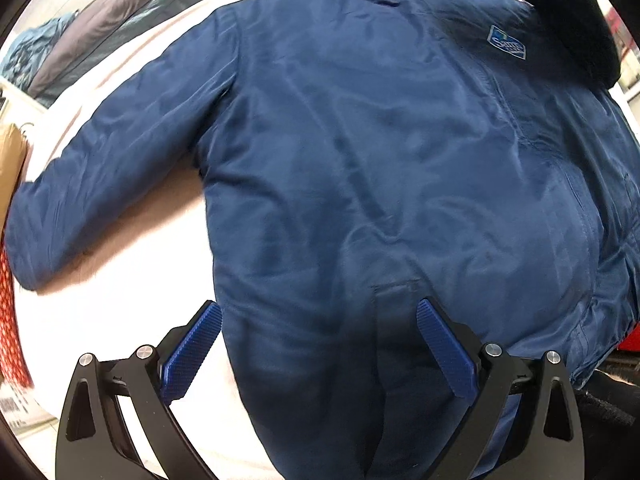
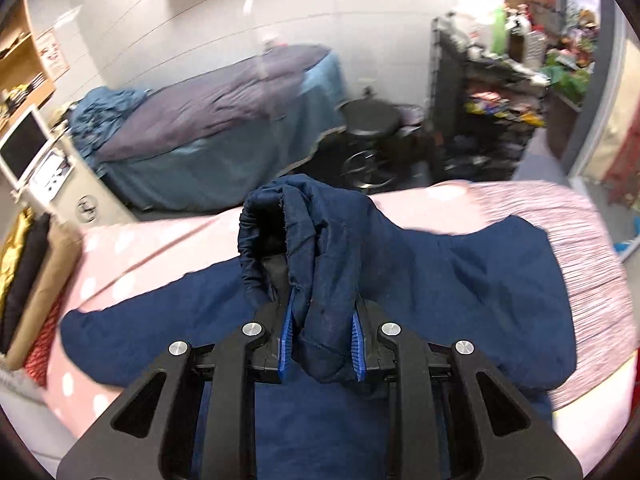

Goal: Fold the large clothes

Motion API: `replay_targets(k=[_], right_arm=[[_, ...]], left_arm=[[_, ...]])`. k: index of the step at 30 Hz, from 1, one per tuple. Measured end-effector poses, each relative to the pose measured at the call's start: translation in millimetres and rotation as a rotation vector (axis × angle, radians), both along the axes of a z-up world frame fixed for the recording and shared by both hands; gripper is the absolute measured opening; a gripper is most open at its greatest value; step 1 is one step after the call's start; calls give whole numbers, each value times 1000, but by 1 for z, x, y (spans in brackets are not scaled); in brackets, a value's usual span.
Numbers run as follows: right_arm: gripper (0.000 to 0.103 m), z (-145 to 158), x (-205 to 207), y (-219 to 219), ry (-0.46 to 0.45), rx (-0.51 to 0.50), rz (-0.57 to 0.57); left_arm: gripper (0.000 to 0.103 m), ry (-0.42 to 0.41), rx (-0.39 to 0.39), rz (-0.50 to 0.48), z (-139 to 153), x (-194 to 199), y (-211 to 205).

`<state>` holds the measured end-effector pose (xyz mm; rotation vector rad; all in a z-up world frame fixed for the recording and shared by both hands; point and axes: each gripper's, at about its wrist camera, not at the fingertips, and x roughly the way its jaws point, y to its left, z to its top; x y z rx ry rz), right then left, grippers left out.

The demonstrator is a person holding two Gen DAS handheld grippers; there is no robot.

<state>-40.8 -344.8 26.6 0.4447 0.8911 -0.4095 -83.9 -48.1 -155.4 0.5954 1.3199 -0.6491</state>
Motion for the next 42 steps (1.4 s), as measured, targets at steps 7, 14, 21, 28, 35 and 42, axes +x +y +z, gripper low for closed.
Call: replay_targets(k=[7,14,21,28,35,42], right_arm=[[24,-24,34,51,39,19,95],[24,-65,41,58,164,49,132],[48,-110,38,82,275,85,218],[71,-113,23,88,285,65,261],[74,-106,-19,25,286,16,105],[74,-134,-71,-58,403,25,-102]], left_arm=[[96,-3,-2,11,0,1,4],[96,-10,-4,3,3,1,4],[96,-11,-14,19,5,7,2],[96,-32,-33,21,18,23,-6],[93,-31,-208,53,56,57,-46],[70,-40,-262,19,64,76,-115]])
